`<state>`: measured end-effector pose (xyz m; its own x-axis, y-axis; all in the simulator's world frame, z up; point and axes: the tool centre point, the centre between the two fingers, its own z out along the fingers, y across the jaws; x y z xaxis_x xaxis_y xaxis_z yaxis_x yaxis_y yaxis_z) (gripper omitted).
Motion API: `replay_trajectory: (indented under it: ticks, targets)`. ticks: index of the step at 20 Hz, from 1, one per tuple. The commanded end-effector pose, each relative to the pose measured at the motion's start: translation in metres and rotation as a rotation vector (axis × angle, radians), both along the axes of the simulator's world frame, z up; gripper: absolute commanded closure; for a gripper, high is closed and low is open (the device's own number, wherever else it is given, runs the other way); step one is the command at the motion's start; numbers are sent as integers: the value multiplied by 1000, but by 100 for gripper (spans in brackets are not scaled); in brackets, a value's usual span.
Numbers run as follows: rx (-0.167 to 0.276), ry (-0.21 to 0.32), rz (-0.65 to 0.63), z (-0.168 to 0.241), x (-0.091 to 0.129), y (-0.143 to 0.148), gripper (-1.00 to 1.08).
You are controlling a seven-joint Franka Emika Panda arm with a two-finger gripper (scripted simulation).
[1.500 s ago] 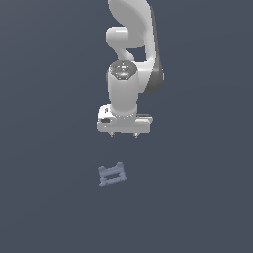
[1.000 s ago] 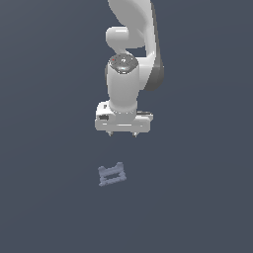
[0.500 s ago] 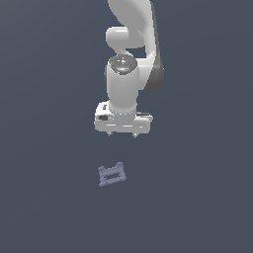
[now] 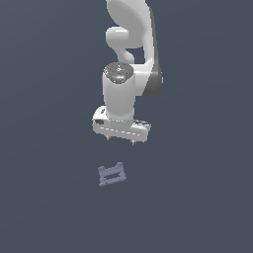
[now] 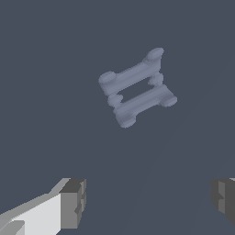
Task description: Pick up the object and move it to a goal position.
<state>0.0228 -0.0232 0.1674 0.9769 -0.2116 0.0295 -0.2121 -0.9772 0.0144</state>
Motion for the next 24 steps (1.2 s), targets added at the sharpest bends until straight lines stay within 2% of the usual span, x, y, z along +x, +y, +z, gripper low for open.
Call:
replay_trajectory:
  ticks: [1, 24]
  targets:
    - [4, 1, -61, -4, 6, -3, -92]
    - [31, 12, -756, -60, 69, -31, -92]
